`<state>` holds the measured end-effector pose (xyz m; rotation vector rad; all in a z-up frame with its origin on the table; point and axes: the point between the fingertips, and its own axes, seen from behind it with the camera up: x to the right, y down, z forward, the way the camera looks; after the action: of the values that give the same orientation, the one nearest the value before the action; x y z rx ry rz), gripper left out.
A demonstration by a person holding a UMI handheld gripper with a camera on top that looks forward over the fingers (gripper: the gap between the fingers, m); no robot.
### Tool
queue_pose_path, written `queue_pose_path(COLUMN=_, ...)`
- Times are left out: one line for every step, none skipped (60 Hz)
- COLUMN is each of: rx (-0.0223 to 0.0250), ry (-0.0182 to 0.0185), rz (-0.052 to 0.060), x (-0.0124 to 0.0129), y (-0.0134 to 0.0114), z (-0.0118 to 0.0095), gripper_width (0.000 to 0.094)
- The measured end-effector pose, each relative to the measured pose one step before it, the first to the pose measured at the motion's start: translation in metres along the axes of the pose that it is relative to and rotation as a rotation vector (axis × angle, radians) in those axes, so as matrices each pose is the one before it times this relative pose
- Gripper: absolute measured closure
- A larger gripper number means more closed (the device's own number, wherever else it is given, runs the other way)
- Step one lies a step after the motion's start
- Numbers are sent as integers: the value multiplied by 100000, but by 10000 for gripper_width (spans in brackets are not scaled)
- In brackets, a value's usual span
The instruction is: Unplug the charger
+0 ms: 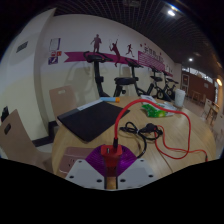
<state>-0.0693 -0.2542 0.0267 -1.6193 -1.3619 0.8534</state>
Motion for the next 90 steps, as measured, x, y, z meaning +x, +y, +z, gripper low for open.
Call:
queue_pose_path(rx=40, ry=-184, rz=-376, x=-2, y=-48, z=24, gripper_width=826)
queue_pose_path(rx=-125, ry=-26, rz=-265, x=-278, y=-71, z=-340, gripper_width=830)
queue_pose_path(rx=-162, ry=-194, rz=165, x=224, y=23, z=316, gripper_width=831)
queue_pose_path(rx=-375, ry=-32, rz=778, x=-73, y=-72, z=-154, gripper_width=830)
queue_pose_path(rx=-141, ry=-200, rz=1446, x=71, y=-77, z=44, gripper_width=831)
queue_pose_path(rx=-149, ry=-368, rz=1729, x=47, y=-84, z=5, gripper_width=829)
queue_pose_path(rx=1157, ry=-578, rz=1228, x=4, y=-528, z=-154, gripper_width=832)
queue_pose_path(rx=1937, ry=-376, rz=43, x=34, y=-858, z=-245, gripper_width=830)
queue_pose_path(rx=3201, ry=1226, rz=-1102, x=425, y=-1350, z=-280, gripper_width=833)
queue_pose_path(rx=3564, ry=1654, rz=-1662, x=592, y=-1614, z=-338, gripper_width=832)
queue_pose_path(rx=3477, ry=540, rz=-985, x=338, y=-1541, z=-493, gripper_width=832)
queue_pose_path(rx=2476, ry=-623, rz=217, x=131, y=-1518, z=-203, gripper_width=833)
queue_pose_path(rx=1276, ry=-620, rz=1216, x=-3, y=-1540, z=-255, gripper_width=831)
queue_pose_path(rx=601, ry=-271, rz=1574, x=275, y=-1089, z=-99, gripper_width=832)
queue_pose_path(rx=310, ry=149, rz=1780, x=468, y=-1069, z=-39, gripper_width=834)
queue_pose_path(rx=377, ry=457, rz=1474, x=445, y=-1038, z=-209, gripper_width=832)
queue_pose_path(rx=189, ry=419, rz=613, x=821, y=-957, z=120, gripper_width=833)
queue_pose_path(rx=-90, ry=672, rz=-363, x=666, y=-730, z=-192, gripper_width=834)
queue_pose_path(rx=-274, ry=933, rz=-662, x=804, y=-826, z=-23, gripper_width=832)
queue_pose_path(rx=-163, ry=1057, rz=-375, x=919, y=-568, z=9, gripper_width=833)
queue_pose_path(rx=-109, ry=1078, rz=106, x=1006, y=-552, z=-19, gripper_width=832)
queue_pose_path(rx=-287, ry=1009, rz=335, x=1013, y=-373, z=43, gripper_width=832)
queue_pose_path(rx=-463, ry=917, rz=265, x=1074, y=320, z=273, gripper_width=832)
queue_pose_path(rx=-1104, ry=949, rz=-150, x=1003, y=31, z=74, gripper_width=833)
queue_pose_path(rx=-1351, ry=908, rz=-455, x=1000, y=182, z=89, gripper_width=831)
queue_pose_path(rx=-1368, ry=962, rz=-615, x=999, y=245, z=120, gripper_width=828)
queue_pose_path(rx=-990, ry=1106, rz=-570, x=1107, y=806, z=268, gripper_width=827)
queue_pose_path(rx=-1551, ry=1476, rz=-620, x=752, y=-336, z=-109, gripper_width=828)
queue_pose_path(rx=-1343, ry=1152, rz=-518, x=951, y=463, z=237, gripper_width=827)
queue_pose_path(rx=-1618, ry=959, rz=-508, x=834, y=525, z=205, gripper_width=823)
queue_pose_path(rx=-1782, ry=694, rz=-347, x=712, y=632, z=253, gripper_width=821)
queue_pose_path(rx=-1373, ry=205, rz=-131, x=880, y=1361, z=578, gripper_width=816)
queue_pose_path(rx=-1675, ry=285, rz=-289, x=554, y=714, z=307, gripper_width=807)
queue_pose_path(rx=-1777, ry=261, rz=-546, x=442, y=758, z=287, gripper_width=804)
queue_pose_path(rx=-1750, ry=-46, rz=-836, x=1306, y=1450, z=582, gripper_width=797)
queue_pose_path(rx=-2181, ry=181, rz=-624, x=-551, y=339, z=39, gripper_width=794)
queue_pose_path(rx=-1763, ry=-461, rz=-282, x=22, y=817, z=352, gripper_width=786)
queue_pose_path(rx=-1464, ry=-398, rz=-165, x=17, y=709, z=330, gripper_width=779)
queue_pose_path(rx=-1431, ry=-328, rz=-434, x=58, y=719, z=307, gripper_width=753)
queue_pose_path(rx=-1453, ry=-322, rz=-573, x=-18, y=778, z=344, gripper_width=741)
queue_pose_path(rx=-1300, ry=-1032, rz=-489, x=935, y=1309, z=826, gripper_width=720)
queue_pose_path(rx=-1723, ry=-52, rz=-222, x=-521, y=620, z=99, gripper_width=705)
queue_pose_path(rx=-1599, ry=-505, rz=36, x=-102, y=704, z=253, gripper_width=682)
queue_pose_path(rx=-1676, ry=-615, rz=18, x=-202, y=707, z=231, gripper_width=675)
queue_pose_path(rx=-1799, ry=-700, rz=-99, x=-201, y=690, z=222, gripper_width=660)
queue_pose_path(rx=-1912, ry=-921, rz=-195, x=-247, y=661, z=206, gripper_width=649)
queue_pose_path(rx=-1771, ry=-1039, rz=-40, x=-258, y=607, z=107, gripper_width=635)
queue_pose_path(rx=-1294, ry=-994, rz=114, x=340, y=628, z=235, gripper_width=600)
queue_pose_path(rx=-957, ry=-483, rz=202, x=-144, y=327, z=9, gripper_width=509)
queue_pose_path(rx=-627, ry=-556, rz=185, x=-131, y=224, z=-50, gripper_width=417)
queue_pose_path(rx=-567, ry=-173, rz=184, x=-66, y=292, z=-68, gripper_width=326)
queue_pose_path(rx=-789, ry=-59, rz=-62, x=-124, y=179, z=-124, gripper_width=234)
queue_pose_path(rx=-581, ry=-99, rz=-117, x=-23, y=111, z=-226, gripper_width=142)
queue_pose_path(rx=-340, ry=11, rz=-146, x=-20, y=18, z=-229, gripper_width=51)
queue_pose_path(rx=-394, ry=154, rz=-228, x=60, y=9, z=-330, gripper_width=83)
queue_pose_path(rx=-512, ry=-15, rz=-218, x=35, y=32, z=-460, gripper_width=126)
queue_pose_path(rx=-294, ry=-224, rz=-26, x=217, y=-237, z=-578, gripper_width=125)
queue_pose_path(rx=84, ry=9, rz=22, x=-136, y=-17, z=-752, gripper_width=103)
queue_pose_path(rx=70, ry=-104, rz=-61, x=-49, y=-37, z=-745, gripper_width=83)
queue_pose_path(rx=26, ry=-256, rz=-87, x=-58, y=-103, z=-749, gripper_width=64)
queue_pose_path(rx=19, ry=-403, rz=-2, x=-104, y=-111, z=-830, gripper_width=63)
queue_pose_path(rx=122, ry=-488, rz=182, x=-79, y=-155, z=-903, gripper_width=81)
queue_pose_path(rx=142, ry=-598, rz=419, x=-126, y=-167, z=-975, gripper_width=91)
queue_pose_path(rx=-423, ry=-883, rz=490, x=179, y=-822, z=-984, gripper_width=81)
queue_pose_path(rx=42, ry=-806, rz=770, x=-402, y=304, z=-1236, gripper_width=89)
queue_pose_path(rx=-204, ry=-906, rz=657, x=-207, y=-1, z=-1117, gripper_width=86)
queue_pose_path(rx=-221, ry=-993, rz=622, x=-278, y=-4, z=-1187, gripper_width=81)
queue_pose_path(rx=-284, ry=-966, rz=555, x=-252, y=-4, z=-1179, gripper_width=82)
queue_pose_path(rx=-374, ry=-785, rz=476, x=-42, y=-360, z=-1082, gripper_width=79)
queue_pose_path(rx=-109, ry=-658, rz=556, x=-296, y=-259, z=-1118, gripper_width=78)
queue_pose_path(rx=90, ry=-667, rz=541, x=-251, y=156, z=-1501, gripper_width=78)
queue_pose_path(rx=92, ry=-533, rz=314, x=-141, y=-33, z=-1214, gripper_width=81)
queue_pose_path(rx=15, ry=-334, rz=141, x=-128, y=1, z=-1177, gripper_width=83)
queue_pose_path(rx=-151, ry=-59, rz=130, x=-35, y=54, z=-1177, gripper_width=80)
queue_pose_path(rx=-309, ry=297, rz=194, x=15, y=94, z=-1203, gripper_width=84)
queue_pose_path(rx=-321, ry=557, rz=182, x=157, y=-85, z=-865, gripper_width=82)
queue_pose_path(rx=-93, ry=444, rz=256, x=176, y=87, z=-714, gripper_width=88)
queue_pose_path(rx=-35, ry=522, rz=78, x=125, y=105, z=-1058, gripper_width=80)
queue_pose_path(rx=-29, ry=500, rz=61, x=79, y=131, z=-1250, gripper_width=77)
queue_pose_path(rx=88, ry=403, rz=-21, x=119, y=105, z=-927, gripper_width=76)
queue_pose_path(rx=135, ry=364, rz=29, x=107, y=130, z=-875, gripper_width=73)
queue_pose_path(rx=149, ry=401, rz=63, x=117, y=98, z=-806, gripper_width=70)
queue_pose_path(rx=123, ry=410, rz=82, x=120, y=120, z=-752, gripper_width=74)
queue_pose_path(rx=186, ry=320, rz=70, x=236, y=57, z=-421, gripper_width=75)
queue_pose_path(rx=124, ry=442, rz=134, x=103, y=161, z=-670, gripper_width=70)
queue_pose_path(rx=20, ry=383, rz=129, x=120, y=187, z=-595, gripper_width=73)
queue_pose_path(rx=-25, ry=313, rz=80, x=121, y=175, z=-530, gripper_width=74)
queue_pose_path(rx=-9, ry=289, rz=-15, x=109, y=158, z=-494, gripper_width=70)
queue_pose_path(rx=73, ry=325, rz=-86, x=106, y=145, z=-410, gripper_width=71)
queue_pose_path(rx=154, ry=405, rz=-51, x=141, y=124, z=-367, gripper_width=72)
